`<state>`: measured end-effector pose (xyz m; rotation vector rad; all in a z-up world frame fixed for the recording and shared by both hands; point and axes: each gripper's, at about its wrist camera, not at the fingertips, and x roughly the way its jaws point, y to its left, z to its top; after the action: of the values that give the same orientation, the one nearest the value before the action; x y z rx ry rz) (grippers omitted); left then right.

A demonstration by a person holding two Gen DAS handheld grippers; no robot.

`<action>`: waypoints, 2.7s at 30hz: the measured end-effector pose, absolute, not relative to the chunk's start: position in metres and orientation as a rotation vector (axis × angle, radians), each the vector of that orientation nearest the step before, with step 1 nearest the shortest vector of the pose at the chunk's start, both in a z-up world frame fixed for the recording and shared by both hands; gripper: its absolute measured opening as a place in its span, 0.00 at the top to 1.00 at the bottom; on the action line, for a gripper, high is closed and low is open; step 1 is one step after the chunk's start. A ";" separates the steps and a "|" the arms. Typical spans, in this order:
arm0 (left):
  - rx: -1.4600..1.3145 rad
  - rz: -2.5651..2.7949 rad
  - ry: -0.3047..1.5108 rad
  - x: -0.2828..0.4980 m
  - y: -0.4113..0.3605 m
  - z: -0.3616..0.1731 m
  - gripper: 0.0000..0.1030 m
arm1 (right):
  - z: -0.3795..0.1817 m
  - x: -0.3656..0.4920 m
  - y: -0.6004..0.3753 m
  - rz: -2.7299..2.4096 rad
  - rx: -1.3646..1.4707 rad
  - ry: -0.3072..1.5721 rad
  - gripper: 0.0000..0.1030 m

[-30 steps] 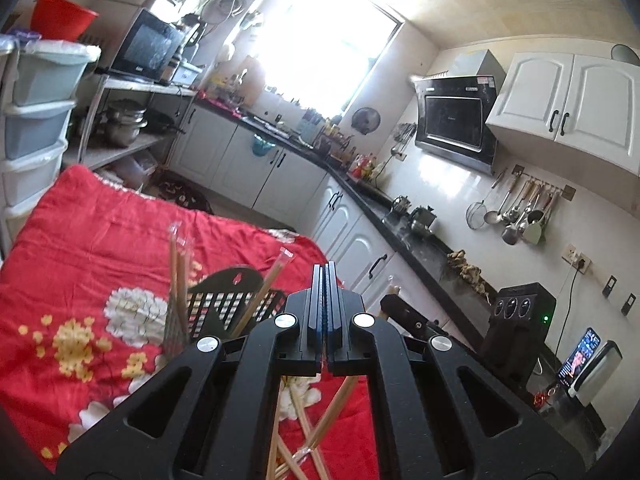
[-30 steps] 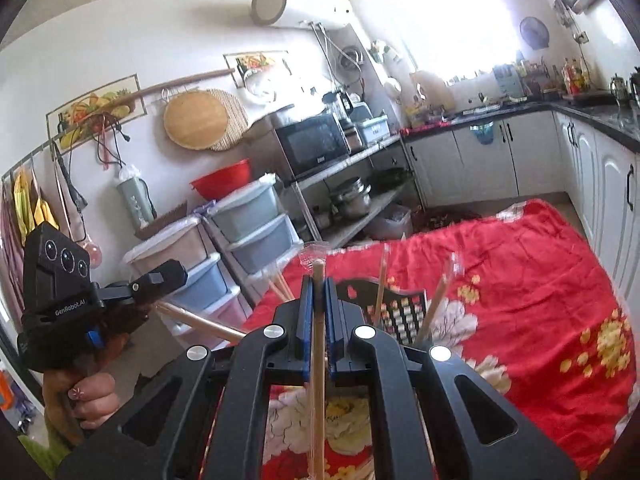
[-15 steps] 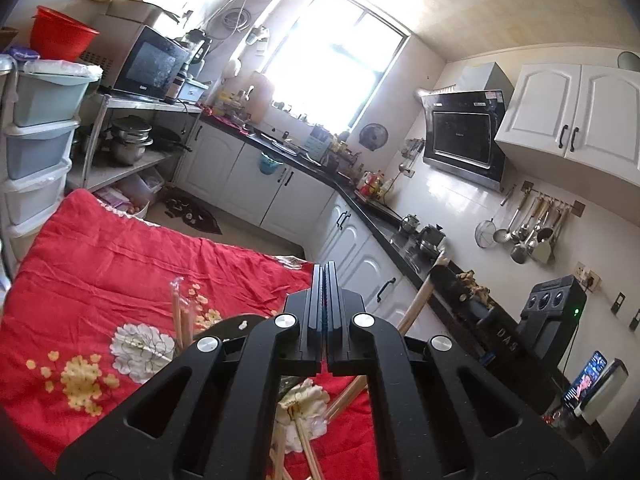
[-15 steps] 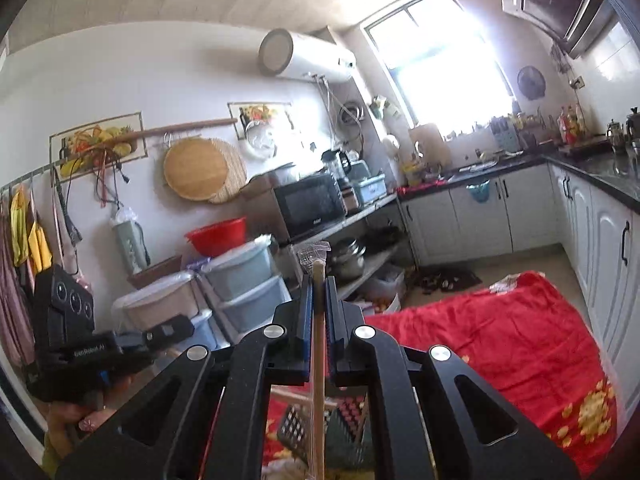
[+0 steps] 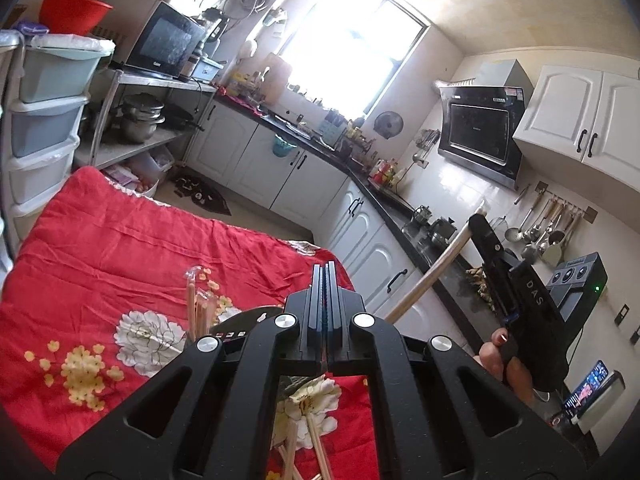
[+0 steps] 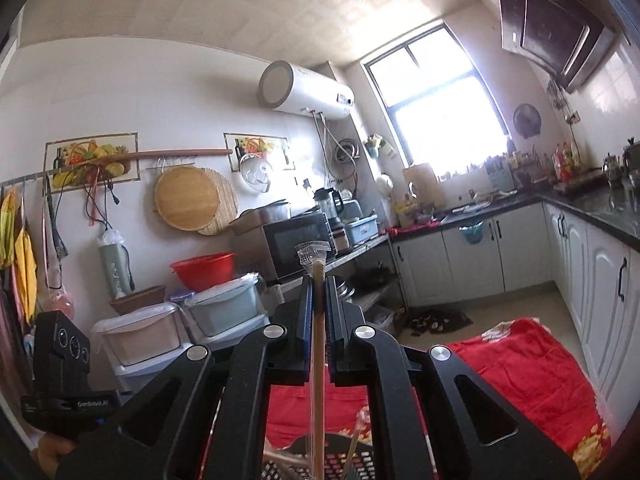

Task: Organize utensils
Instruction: 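Lower both chopsticks into the caddy and open both grippers, then withdraw both grippers and move them down toward the chopstick pile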

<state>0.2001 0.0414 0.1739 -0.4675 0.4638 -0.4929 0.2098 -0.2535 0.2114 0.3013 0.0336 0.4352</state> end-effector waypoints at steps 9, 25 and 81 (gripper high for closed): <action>-0.455 -0.483 0.491 0.205 0.031 0.162 1.00 | 0.184 0.226 -0.242 0.381 0.220 0.008 0.94; -0.439 -0.453 0.565 0.221 0.019 0.122 1.00 | 0.131 0.253 -0.234 0.317 0.211 0.068 0.94; -0.363 -0.294 0.397 0.142 0.039 0.116 0.10 | 0.121 0.166 -0.237 0.364 0.171 0.255 0.24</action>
<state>0.1418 0.0389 0.1163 -0.3629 0.3973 -0.2940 0.1655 -0.2372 0.1212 0.1711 0.2550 0.3640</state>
